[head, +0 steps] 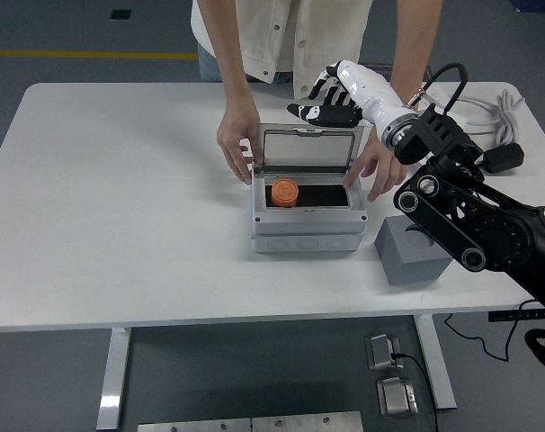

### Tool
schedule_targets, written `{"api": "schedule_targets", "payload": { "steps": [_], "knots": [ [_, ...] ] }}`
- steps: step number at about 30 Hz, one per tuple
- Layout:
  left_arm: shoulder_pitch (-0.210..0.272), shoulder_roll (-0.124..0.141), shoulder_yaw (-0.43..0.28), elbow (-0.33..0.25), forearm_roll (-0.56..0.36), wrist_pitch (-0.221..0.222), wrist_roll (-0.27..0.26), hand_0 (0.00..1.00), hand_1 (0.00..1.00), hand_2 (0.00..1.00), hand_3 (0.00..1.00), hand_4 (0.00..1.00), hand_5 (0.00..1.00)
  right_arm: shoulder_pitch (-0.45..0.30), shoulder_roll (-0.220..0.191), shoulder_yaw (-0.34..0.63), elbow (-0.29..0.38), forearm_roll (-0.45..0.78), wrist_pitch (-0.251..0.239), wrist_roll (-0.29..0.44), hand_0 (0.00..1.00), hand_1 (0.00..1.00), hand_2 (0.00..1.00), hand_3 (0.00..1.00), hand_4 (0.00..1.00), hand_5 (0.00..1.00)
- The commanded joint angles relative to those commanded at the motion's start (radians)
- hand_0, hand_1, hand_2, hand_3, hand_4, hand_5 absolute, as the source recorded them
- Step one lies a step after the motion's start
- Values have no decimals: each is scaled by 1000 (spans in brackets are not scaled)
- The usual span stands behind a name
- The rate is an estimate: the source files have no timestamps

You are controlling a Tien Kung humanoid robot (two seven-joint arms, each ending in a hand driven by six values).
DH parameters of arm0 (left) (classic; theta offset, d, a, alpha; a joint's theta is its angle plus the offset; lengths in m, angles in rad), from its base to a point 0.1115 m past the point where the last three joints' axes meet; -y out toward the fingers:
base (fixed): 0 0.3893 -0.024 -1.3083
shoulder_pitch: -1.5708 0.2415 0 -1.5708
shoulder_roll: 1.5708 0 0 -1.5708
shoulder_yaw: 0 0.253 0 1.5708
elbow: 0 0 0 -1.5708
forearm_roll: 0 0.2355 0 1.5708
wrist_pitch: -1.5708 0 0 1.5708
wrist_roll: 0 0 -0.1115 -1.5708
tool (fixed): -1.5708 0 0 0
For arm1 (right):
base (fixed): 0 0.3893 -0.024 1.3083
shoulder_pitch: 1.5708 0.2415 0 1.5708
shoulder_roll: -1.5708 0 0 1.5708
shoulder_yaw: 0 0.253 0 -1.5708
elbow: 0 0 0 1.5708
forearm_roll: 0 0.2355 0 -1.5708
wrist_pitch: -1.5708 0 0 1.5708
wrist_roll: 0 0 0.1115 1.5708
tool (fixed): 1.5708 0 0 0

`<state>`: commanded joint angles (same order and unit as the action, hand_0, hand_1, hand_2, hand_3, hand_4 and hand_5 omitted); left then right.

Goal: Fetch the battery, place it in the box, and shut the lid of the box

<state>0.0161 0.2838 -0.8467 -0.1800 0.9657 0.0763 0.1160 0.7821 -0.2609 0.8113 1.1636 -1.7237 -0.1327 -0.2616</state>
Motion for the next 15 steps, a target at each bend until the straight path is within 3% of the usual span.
{"api": "schedule_targets", "payload": {
  "steps": [1,2,7,8,13,14,15],
  "knots": [
    [0,0,0,0,1,0,0,429,567,519,487,132,2,1,3,-6,-11,6,-2,3,306,349,393,497,884,647],
    [-1,0,1,0,1,0,0,429,567,519,487,132,2,2,7,-12,-24,10,-3,6,463,417,450,616,894,693],
    [-4,-3,1,0,4,-1,1,429,567,519,487,132,2,2,20,-30,-75,16,-8,20,463,417,450,616,894,693],
    [-4,-3,0,0,5,-1,1,429,566,518,487,130,2,2,21,-30,-78,15,-9,21,608,546,513,633,890,699],
    [-3,-4,-3,0,11,-1,3,429,566,518,487,130,2,4,21,-28,-79,15,-10,21,608,546,513,633,890,699],
    [-2,-3,-4,0,12,-1,3,429,566,518,487,130,2,5,21,-28,-79,14,-9,20,797,695,661,651,901,737],
    [-2,-3,-4,0,13,-1,3,429,566,518,487,130,2,5,21,-28,-79,14,-9,20,797,695,661,651,901,737]
  ]
}}
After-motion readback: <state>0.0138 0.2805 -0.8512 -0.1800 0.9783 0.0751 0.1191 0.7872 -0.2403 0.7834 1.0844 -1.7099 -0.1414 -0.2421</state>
